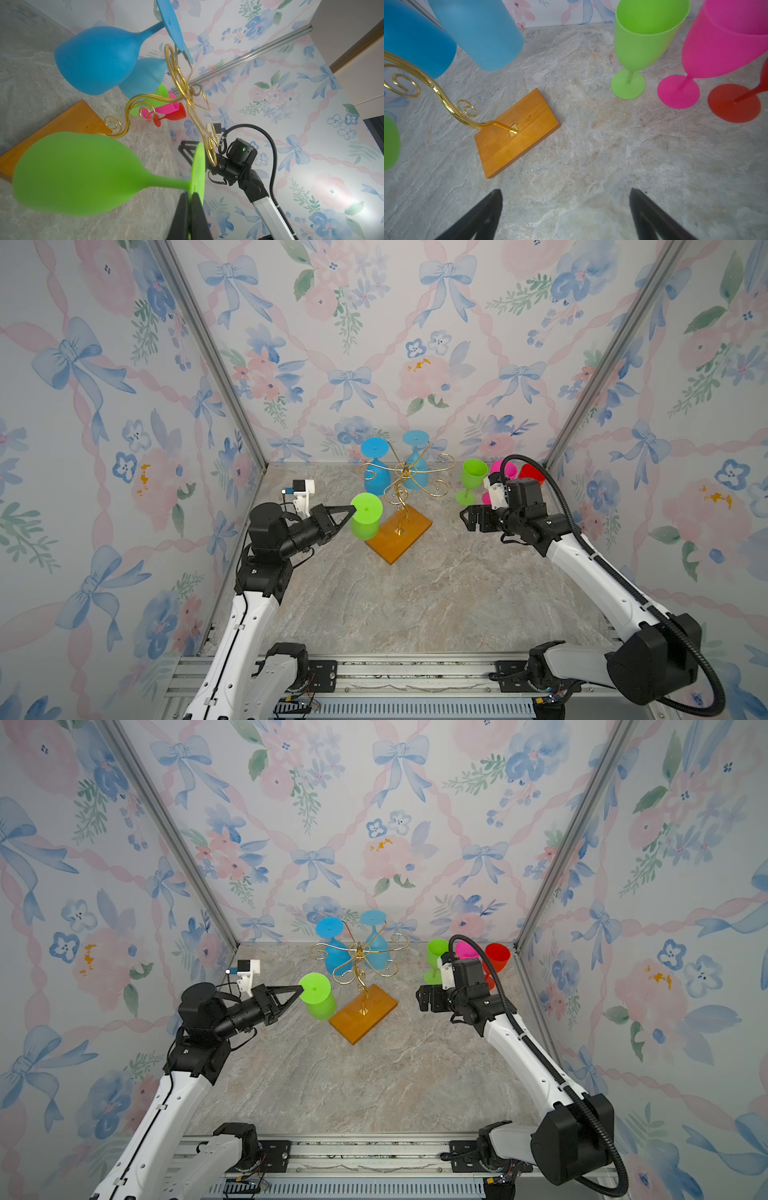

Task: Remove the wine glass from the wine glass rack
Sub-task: 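Slide the lime-green glass off the rack arm with the left gripper, pulling toward the robot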

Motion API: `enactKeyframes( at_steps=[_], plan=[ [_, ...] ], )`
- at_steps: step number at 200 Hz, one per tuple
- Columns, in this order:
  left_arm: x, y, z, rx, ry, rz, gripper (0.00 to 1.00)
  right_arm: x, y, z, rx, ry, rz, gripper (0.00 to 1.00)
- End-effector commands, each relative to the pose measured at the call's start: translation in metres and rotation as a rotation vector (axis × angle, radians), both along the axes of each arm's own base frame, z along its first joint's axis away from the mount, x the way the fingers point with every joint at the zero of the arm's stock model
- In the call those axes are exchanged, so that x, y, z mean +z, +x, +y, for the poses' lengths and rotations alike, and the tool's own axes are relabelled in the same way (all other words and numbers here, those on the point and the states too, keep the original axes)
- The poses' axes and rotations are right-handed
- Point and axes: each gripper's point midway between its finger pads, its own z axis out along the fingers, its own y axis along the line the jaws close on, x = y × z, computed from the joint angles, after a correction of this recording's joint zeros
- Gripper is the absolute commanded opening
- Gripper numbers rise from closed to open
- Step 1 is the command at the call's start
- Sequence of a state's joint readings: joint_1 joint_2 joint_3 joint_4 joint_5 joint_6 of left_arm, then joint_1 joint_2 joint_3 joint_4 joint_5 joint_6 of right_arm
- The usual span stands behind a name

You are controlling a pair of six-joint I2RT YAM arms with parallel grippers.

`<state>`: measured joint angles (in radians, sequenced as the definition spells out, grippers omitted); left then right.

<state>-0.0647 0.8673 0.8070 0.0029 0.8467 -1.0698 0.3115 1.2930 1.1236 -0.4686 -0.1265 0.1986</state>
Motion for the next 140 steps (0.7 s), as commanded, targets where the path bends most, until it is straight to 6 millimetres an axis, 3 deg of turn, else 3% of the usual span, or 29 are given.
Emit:
enactKeyframes(
  at_steps=[1,43,102,140],
  plan=[
    [-0.009,-0.016,-0.007,-0.086,0.031,-0.049,0.0,0.016,-0.005,-0.001,0.006,-0.016,-0.036,0.98],
    [-0.009,-0.036,-0.021,-0.185,0.061,-0.116,0.0,0.02,-0.003,0.0,0.002,-0.01,-0.041,0.98],
    [-0.01,-0.083,-0.104,-0.459,0.128,-0.219,0.0,0.022,-0.004,-0.016,-0.07,-0.015,0.008,0.98],
    [-0.018,-0.086,-0.133,-0.441,0.211,-0.277,0.0,0.02,-0.014,-0.051,-0.208,-0.028,0.094,0.98]
  ],
)
